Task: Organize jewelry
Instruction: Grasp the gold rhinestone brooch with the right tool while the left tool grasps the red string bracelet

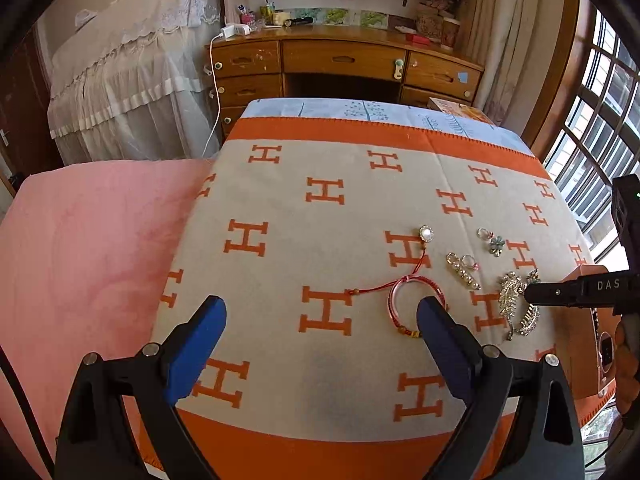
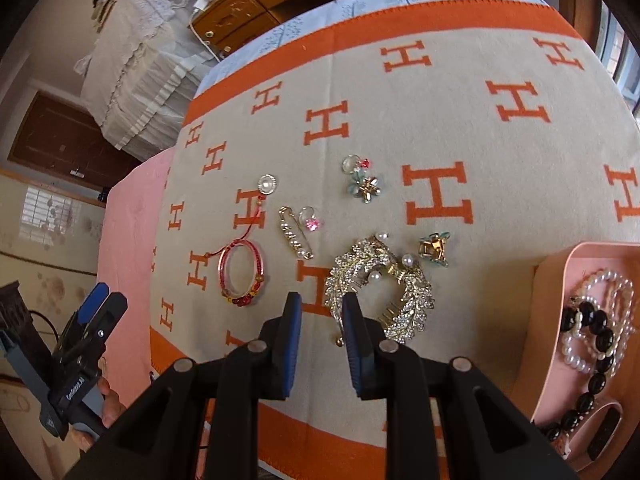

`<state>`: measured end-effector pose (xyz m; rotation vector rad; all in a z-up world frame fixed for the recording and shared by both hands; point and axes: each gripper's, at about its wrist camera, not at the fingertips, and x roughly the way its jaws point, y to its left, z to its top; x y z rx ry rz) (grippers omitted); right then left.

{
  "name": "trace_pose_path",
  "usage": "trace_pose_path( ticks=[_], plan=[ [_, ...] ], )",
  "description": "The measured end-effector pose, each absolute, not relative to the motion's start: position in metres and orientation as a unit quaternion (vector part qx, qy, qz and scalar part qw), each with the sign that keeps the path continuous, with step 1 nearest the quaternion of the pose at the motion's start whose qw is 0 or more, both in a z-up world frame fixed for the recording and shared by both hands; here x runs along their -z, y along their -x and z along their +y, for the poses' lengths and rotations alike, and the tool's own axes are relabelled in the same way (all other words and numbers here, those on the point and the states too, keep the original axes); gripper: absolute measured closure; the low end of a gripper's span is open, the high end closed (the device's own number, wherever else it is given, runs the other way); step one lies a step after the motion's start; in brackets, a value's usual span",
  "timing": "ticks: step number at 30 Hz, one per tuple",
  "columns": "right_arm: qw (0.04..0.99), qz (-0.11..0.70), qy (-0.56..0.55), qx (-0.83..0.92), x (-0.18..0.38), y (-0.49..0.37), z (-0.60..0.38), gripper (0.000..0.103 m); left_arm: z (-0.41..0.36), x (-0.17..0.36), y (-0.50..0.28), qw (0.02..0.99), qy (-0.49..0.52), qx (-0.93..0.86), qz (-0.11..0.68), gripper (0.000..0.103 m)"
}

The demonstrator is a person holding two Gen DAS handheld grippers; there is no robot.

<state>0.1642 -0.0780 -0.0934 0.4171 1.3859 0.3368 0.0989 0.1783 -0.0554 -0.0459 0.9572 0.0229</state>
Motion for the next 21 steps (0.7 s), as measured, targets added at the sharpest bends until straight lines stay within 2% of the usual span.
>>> trace_pose_path(
  ticks=[1,4,5,15,21],
  plan=[
    [0.731,0.637,-0.197,-0.146,0.098,-0.166,-0.078,0.082,0.180,0.060,-0.100,0.885,0.019,-0.009,0.464,0.008],
    [0.722,0.648,-0.209,-0.124,0.105,-0.168,-0.079,0.067,0.183,0.071,-0.104,0.880,0.012,-0.001,0.474,0.008],
    [0.722,0.649,-0.210,-0.119,0.106,-0.169,-0.078,0.065,0.184,0.075,-0.106,0.879,0.009,0.002,0.477,0.008],
    [0.721,0.662,-0.188,-0.083,0.115,-0.176,-0.061,0.065,0.181,0.091,-0.113,0.871,0.008,0.036,0.489,0.008],
    [0.747,0.649,-0.130,-0.063,0.112,-0.178,-0.040,0.065,0.173,0.095,-0.112,0.870,0.003,0.056,0.489,0.008]
  ],
)
